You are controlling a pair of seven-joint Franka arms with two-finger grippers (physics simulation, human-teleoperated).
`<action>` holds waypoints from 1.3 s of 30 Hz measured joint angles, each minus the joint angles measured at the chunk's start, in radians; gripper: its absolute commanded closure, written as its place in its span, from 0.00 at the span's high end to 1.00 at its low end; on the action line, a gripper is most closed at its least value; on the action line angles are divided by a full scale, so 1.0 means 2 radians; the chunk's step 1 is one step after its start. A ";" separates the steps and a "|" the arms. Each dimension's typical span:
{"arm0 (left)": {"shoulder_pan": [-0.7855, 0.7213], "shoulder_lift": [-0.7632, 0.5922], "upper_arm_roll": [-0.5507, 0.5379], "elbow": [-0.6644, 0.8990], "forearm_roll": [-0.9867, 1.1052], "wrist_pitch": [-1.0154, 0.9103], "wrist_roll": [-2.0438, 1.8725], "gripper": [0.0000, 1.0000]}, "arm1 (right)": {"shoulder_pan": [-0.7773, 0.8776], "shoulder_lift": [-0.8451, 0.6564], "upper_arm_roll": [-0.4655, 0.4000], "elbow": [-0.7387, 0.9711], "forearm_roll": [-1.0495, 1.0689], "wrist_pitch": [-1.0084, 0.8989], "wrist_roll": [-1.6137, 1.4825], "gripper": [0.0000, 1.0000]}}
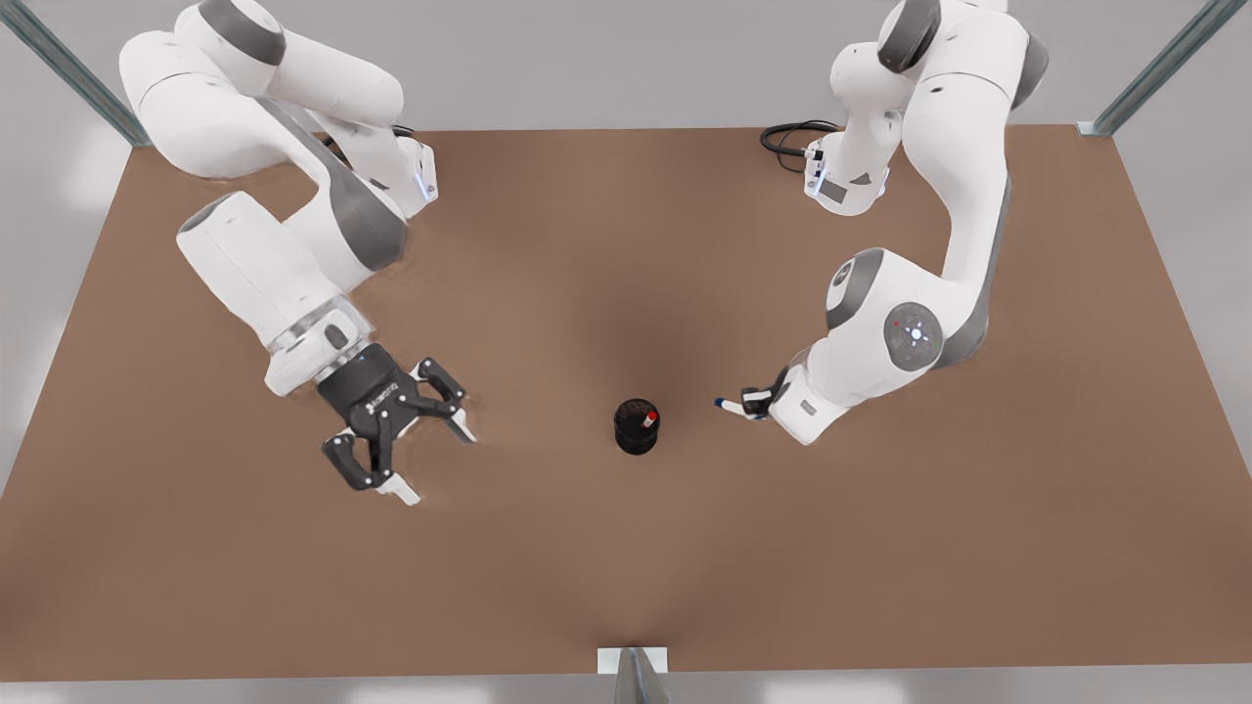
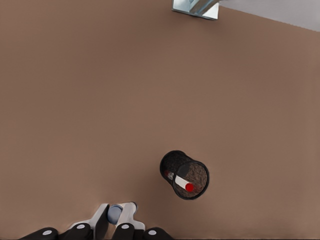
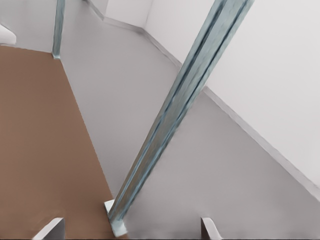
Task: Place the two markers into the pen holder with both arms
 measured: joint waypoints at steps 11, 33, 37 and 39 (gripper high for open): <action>-0.057 0.066 -0.010 0.001 0.003 0.127 -0.157 0.21 | 0.238 -0.160 -0.472 -0.049 0.161 -0.371 0.171 1.00; -0.067 0.078 -0.012 -0.007 0.024 0.122 -0.284 1.00 | 0.239 -0.155 -0.470 -0.049 0.178 -0.441 0.338 1.00; 0.028 0.010 -0.011 0.006 0.070 0.014 -0.245 1.00 | 0.241 -0.155 -0.468 -0.048 0.178 -0.442 0.352 1.00; 0.061 -0.042 -0.010 0.008 0.094 -0.050 -0.215 1.00 | 0.243 -0.155 -0.466 -0.047 0.178 -0.442 0.358 1.00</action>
